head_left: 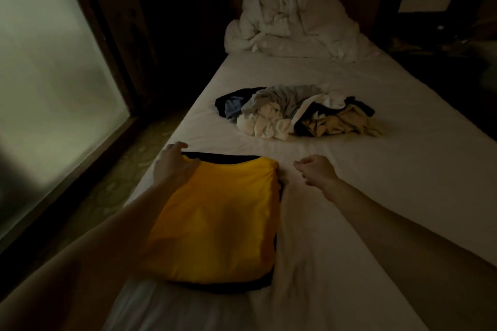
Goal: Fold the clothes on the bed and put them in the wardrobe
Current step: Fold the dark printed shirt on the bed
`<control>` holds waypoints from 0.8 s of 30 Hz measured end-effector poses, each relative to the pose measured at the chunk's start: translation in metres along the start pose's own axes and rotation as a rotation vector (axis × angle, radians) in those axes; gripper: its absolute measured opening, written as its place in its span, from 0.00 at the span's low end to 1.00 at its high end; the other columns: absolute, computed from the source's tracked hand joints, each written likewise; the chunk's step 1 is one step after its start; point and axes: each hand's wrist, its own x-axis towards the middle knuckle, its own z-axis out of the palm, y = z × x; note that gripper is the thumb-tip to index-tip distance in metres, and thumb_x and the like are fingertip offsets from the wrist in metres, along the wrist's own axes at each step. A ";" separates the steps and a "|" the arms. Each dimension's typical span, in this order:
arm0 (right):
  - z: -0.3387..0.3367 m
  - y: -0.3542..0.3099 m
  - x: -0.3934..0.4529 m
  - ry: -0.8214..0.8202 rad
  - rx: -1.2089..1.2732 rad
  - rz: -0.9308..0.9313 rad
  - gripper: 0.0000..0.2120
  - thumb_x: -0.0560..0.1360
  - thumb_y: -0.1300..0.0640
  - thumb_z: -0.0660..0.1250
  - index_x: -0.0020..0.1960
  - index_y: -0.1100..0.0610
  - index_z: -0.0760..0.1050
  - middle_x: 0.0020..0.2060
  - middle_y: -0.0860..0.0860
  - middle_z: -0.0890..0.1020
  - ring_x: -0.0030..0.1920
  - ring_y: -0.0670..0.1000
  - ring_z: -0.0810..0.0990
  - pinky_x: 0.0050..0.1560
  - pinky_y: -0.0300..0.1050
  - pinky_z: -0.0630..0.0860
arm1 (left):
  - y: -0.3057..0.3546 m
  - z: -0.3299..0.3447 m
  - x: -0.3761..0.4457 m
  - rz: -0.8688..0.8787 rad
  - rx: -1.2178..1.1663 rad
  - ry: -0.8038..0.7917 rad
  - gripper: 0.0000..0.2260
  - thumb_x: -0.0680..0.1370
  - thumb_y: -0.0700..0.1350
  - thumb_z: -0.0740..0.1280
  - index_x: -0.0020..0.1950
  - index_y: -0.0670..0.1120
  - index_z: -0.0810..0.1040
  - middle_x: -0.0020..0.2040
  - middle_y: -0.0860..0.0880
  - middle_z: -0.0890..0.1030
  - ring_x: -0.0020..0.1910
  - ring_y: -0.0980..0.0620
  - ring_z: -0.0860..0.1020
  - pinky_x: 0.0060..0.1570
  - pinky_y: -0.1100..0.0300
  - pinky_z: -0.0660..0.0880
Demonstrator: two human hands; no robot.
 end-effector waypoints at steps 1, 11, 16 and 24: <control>-0.012 -0.001 -0.008 0.028 -0.122 -0.043 0.23 0.76 0.48 0.68 0.66 0.59 0.73 0.61 0.54 0.78 0.60 0.56 0.77 0.62 0.52 0.75 | 0.015 0.004 -0.008 0.067 0.045 -0.016 0.24 0.75 0.53 0.70 0.69 0.48 0.71 0.69 0.46 0.72 0.63 0.44 0.73 0.59 0.48 0.73; -0.132 0.013 -0.018 0.135 -0.917 -0.308 0.30 0.78 0.43 0.62 0.75 0.52 0.58 0.75 0.51 0.62 0.74 0.56 0.60 0.67 0.56 0.65 | 0.155 0.085 -0.054 0.513 0.470 -0.080 0.31 0.77 0.62 0.62 0.76 0.51 0.61 0.77 0.51 0.61 0.76 0.50 0.59 0.74 0.51 0.56; -0.171 0.022 0.020 0.172 -1.001 -0.309 0.30 0.77 0.43 0.62 0.75 0.48 0.57 0.75 0.50 0.62 0.74 0.56 0.59 0.69 0.59 0.63 | 0.203 0.122 -0.041 0.541 0.475 -0.066 0.32 0.76 0.62 0.62 0.76 0.51 0.60 0.76 0.51 0.62 0.75 0.50 0.59 0.74 0.50 0.55; -0.181 0.040 0.134 0.160 -0.995 -0.311 0.24 0.78 0.44 0.61 0.71 0.50 0.63 0.70 0.51 0.67 0.70 0.56 0.65 0.65 0.57 0.66 | 0.225 0.189 0.044 0.472 0.467 -0.065 0.30 0.76 0.59 0.63 0.74 0.49 0.63 0.74 0.50 0.65 0.72 0.47 0.64 0.72 0.49 0.60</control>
